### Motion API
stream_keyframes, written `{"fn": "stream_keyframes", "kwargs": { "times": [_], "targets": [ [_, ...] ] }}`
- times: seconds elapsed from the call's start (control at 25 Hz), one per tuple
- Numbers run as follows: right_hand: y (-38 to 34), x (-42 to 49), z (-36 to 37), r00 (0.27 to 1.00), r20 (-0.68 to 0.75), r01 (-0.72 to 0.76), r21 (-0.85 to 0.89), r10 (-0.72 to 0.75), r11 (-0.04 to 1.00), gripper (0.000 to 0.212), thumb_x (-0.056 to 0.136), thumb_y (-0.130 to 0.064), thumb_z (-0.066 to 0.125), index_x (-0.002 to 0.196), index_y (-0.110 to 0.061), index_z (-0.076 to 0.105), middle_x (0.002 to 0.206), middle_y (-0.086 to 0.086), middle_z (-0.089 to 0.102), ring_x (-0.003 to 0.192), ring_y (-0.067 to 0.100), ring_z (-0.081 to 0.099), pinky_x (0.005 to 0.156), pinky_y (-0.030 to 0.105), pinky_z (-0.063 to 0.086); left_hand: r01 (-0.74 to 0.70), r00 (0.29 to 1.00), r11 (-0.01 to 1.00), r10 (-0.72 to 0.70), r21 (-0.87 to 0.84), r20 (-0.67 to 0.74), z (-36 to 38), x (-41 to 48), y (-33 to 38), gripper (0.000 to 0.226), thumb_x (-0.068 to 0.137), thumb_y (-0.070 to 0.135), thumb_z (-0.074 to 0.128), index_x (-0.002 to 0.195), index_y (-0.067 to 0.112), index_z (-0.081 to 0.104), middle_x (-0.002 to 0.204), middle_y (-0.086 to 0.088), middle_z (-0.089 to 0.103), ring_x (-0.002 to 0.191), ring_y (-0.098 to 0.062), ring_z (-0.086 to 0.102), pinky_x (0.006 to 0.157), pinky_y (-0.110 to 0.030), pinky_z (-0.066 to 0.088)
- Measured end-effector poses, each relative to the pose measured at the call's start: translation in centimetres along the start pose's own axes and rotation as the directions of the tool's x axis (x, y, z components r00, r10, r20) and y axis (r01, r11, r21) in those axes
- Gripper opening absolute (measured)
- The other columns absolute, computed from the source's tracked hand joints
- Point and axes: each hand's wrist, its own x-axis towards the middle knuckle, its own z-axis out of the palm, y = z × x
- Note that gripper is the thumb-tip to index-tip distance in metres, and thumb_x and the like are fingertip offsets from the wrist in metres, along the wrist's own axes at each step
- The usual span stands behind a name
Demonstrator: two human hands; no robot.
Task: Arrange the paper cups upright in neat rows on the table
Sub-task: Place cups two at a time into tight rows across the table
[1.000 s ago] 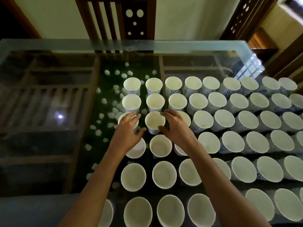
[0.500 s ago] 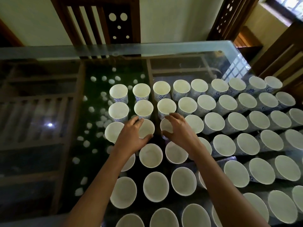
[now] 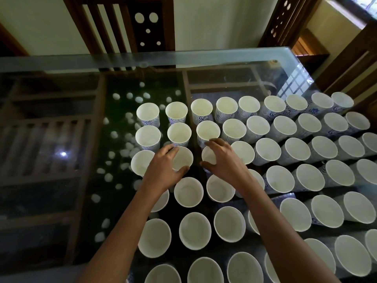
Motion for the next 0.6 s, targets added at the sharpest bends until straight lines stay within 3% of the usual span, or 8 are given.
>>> {"fn": "stream_keyframes", "kwargs": {
  "times": [0.16, 0.36, 0.6],
  "targets": [
    [-2.5, 0.7, 1.5, 0.996, 0.045, 0.076, 0.029, -0.078, 0.997, 0.060, 0.073, -0.021, 0.077, 0.125, -0.004, 0.054, 0.128, 0.016, 0.054, 0.116, 0.034, 0.051, 0.094, 0.037, 0.040, 0.004, 0.997, 1.000, -0.004, -0.005, -0.081, -0.6, -0.8, -1.4, 0.061, 0.080, 0.034, 0.068, 0.133, 0.012, 0.048, 0.141, -0.007, 0.044, 0.131, -0.023, 0.039, 0.107, -0.033, 0.030],
    [-4.9, 1.4, 3.1, 0.988, 0.099, 0.117, 0.049, -0.121, 0.992, 0.067, 0.077, -0.025, 0.074, 0.135, -0.010, 0.044, 0.139, 0.011, 0.044, 0.125, 0.029, 0.042, 0.099, 0.034, 0.036, 0.059, 0.983, 0.998, -0.059, -0.002, -0.176, -1.7, -2.1, -3.9, 0.053, 0.079, 0.023, 0.071, 0.126, 0.005, 0.054, 0.135, -0.011, 0.049, 0.125, -0.027, 0.045, 0.100, -0.032, 0.037],
    [-5.2, 1.9, 3.9, 0.987, 0.120, 0.107, 0.022, -0.109, 0.994, 0.065, 0.076, -0.022, 0.073, 0.134, -0.010, 0.045, 0.137, 0.010, 0.045, 0.121, 0.031, 0.043, 0.096, 0.039, 0.039, 0.115, 0.978, 0.993, -0.111, 0.012, -0.178, -2.0, -2.1, -5.8, 0.056, 0.073, 0.025, 0.075, 0.122, 0.005, 0.056, 0.130, -0.015, 0.051, 0.121, -0.031, 0.047, 0.099, -0.037, 0.039]
  ]
}}
